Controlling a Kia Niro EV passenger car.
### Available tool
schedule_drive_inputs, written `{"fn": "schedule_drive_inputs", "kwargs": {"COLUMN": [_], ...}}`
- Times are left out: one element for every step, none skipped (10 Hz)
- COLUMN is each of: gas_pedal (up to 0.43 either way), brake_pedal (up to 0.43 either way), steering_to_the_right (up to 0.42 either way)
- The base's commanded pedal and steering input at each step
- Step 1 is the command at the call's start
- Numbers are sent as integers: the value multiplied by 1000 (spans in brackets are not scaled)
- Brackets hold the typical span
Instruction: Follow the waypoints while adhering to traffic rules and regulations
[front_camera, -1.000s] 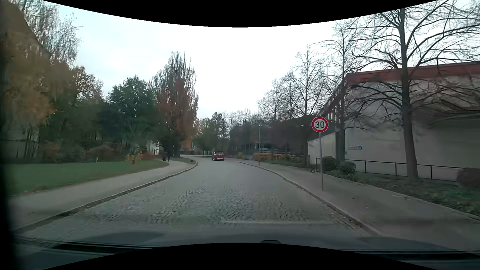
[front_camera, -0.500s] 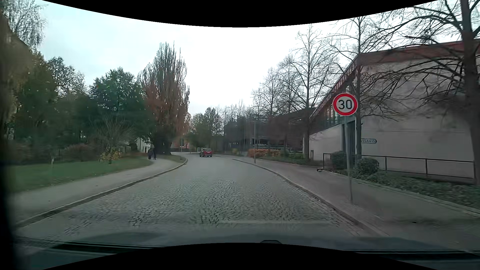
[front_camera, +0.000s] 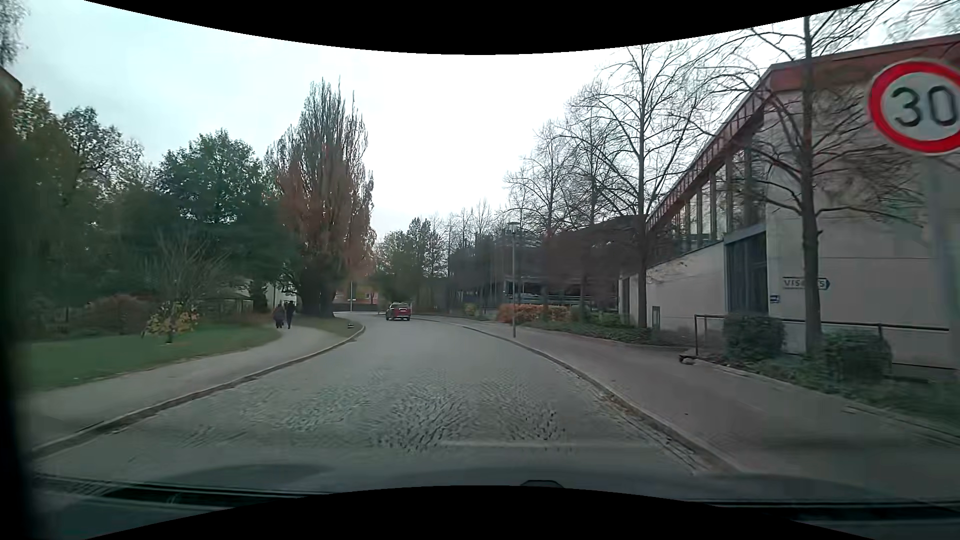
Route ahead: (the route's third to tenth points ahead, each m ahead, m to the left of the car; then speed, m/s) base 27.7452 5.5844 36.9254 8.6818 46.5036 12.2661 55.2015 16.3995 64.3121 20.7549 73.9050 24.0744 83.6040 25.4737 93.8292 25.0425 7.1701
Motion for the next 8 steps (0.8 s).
{"fn": "schedule_drive_inputs", "kwargs": {"gas_pedal": [311,311,311,311,311,311,311,311], "brake_pedal": [0,0,0,0,0,0,0,0], "steering_to_the_right": [-34,-37,-39,-39,-41,-44,-44,-44]}}
